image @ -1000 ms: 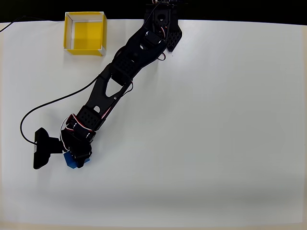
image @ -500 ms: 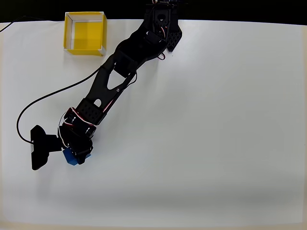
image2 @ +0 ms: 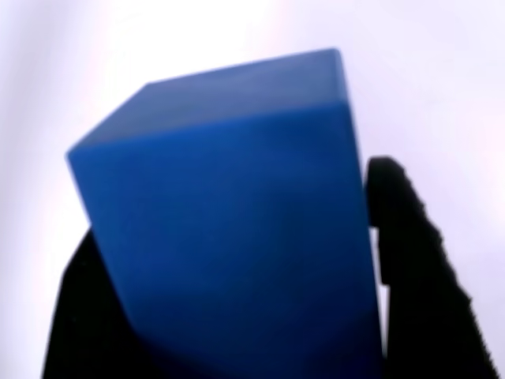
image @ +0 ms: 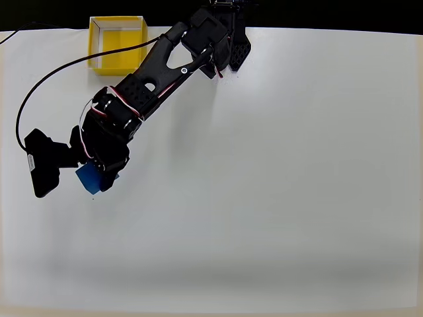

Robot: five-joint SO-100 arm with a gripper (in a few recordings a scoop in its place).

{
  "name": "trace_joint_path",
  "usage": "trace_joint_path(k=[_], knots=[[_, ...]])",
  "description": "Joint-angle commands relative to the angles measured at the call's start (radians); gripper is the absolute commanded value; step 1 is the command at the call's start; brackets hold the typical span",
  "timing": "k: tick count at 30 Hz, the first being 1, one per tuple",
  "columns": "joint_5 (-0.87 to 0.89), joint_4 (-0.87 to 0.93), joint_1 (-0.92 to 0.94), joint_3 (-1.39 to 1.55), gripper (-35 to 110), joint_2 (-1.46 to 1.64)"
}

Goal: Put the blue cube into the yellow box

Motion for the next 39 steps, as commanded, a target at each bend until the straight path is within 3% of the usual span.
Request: trace_joint_path(k=[1,21,29,39], knots=[[-0.058,-0.008,0.133,0.037,14,0.232],[-0.273,-0.084,0.703,0.43,14,0.431],[-0.319,-0.101,0.831,0.601,13,0.532],[-0.298,-0.209,0.848,0.781,14,0.583]])
